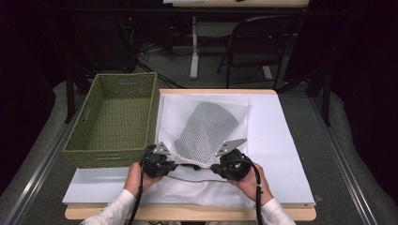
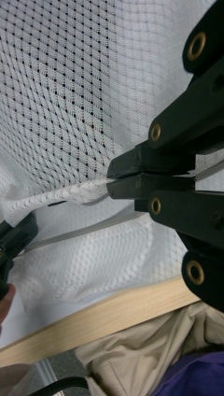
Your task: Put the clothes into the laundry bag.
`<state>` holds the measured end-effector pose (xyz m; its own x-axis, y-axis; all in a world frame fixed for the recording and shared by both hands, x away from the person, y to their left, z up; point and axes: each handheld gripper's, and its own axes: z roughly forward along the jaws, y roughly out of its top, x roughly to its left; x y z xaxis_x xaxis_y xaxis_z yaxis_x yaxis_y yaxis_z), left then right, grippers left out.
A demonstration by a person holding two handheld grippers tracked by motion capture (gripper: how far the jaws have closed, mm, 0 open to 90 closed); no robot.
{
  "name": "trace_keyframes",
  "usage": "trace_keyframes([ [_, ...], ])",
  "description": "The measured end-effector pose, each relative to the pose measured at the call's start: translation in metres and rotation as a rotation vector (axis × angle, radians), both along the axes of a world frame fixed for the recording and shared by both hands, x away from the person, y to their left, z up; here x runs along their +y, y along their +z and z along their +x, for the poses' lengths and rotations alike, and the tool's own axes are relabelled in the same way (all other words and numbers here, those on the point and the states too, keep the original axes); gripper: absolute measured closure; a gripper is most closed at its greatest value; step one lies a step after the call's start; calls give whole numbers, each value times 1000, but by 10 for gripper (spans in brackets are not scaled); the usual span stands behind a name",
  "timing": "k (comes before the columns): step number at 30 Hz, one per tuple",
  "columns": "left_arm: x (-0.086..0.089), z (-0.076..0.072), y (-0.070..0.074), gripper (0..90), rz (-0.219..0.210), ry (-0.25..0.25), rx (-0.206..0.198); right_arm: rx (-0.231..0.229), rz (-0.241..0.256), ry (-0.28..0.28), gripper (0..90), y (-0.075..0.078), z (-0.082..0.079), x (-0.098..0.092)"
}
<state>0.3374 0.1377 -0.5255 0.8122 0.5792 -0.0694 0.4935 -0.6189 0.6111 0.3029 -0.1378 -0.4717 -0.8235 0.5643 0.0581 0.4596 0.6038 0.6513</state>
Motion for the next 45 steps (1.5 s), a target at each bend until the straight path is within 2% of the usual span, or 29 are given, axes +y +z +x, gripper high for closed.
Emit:
trace_keyframes([
  [3,2,-2,1,876,-13,-10,4,22,-9,-2,890,-2,1,-1],
  [9,6,-11,7,884,-22,-54,16,40,-15,-3,889,-5,3,-5],
  [16,1,-18,5,884,20,-121,61,64,-51,1,887,-13,2,-6],
  [20,-4,-22,1,883,44,-131,81,97,-75,-5,887,-23,5,-6],
  [24,-7,-23,-2,881,67,-131,92,117,-124,-5,886,-38,9,-3],
  [26,-8,-23,-3,880,75,-132,95,146,-152,-8,883,-48,13,-2],
  [33,-9,-22,-6,867,91,-128,120,161,-173,-14,876,-56,16,0],
  [36,-9,-21,-5,851,91,-126,120,157,-190,-9,863,-57,16,1],
  [37,-8,-21,-5,831,92,-125,121,171,-185,-2,862,-58,16,1],
  [41,-7,-20,-4,788,72,-116,127,169,-176,7,847,-56,15,0],
  [43,-5,-19,-3,720,70,-111,137,186,-166,3,828,-54,15,-1],
  [44,-5,-19,-2,657,66,-115,135,190,-173,-6,782,-53,16,-1],
  [45,-4,-18,-1,657,68,-107,133,190,-173,-6,782,-53,16,-1],
])
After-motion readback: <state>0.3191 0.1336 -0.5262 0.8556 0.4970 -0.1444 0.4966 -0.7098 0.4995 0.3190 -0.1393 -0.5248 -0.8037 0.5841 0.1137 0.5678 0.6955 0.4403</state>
